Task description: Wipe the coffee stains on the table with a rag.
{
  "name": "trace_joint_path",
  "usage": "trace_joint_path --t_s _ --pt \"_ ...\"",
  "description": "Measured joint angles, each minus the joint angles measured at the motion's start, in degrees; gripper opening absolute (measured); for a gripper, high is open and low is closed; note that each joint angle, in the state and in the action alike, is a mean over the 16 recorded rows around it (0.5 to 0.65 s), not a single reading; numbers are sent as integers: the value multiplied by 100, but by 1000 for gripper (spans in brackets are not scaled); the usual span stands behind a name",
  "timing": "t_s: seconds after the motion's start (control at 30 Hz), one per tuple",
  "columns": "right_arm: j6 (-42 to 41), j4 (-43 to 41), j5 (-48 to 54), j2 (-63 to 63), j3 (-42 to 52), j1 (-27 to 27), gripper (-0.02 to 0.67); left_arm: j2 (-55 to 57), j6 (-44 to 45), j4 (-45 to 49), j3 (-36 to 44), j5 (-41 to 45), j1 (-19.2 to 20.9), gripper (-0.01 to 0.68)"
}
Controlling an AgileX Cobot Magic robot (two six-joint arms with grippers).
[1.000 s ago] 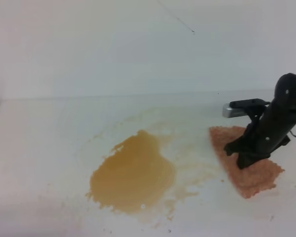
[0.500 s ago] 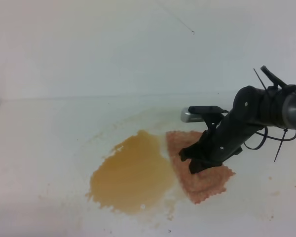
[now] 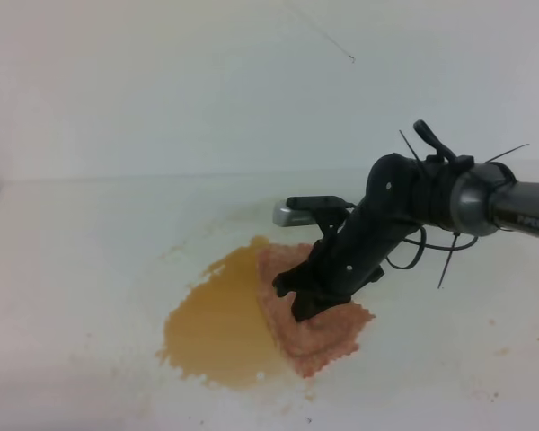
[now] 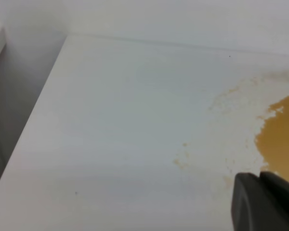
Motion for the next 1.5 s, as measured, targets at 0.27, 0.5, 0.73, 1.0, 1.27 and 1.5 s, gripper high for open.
trace_joint_path --t_s 0.27,0.5,0.73,1.0,1.27,1.5 --pt "115 -28 306 265 -567 174 13 -28 0 0 0 0 1 -2" --pt "117 -137 686 406 -981 212 92 -37 0 0 0 0 1 -2" --pt "117 -493 1131 484 -1634 223 253 -46 0 0 0 0 1 -2" --pt "228 -1199 1301 562 -2353 226 386 -46 0 0 0 0 1 -3" --pt "309 -1635 1188 747 -2580 234 399 -55 0 0 0 0 1 -3" --pt "311 -1687 1170 966 -2610 305 358 -55 0 0 14 0 1 -3"
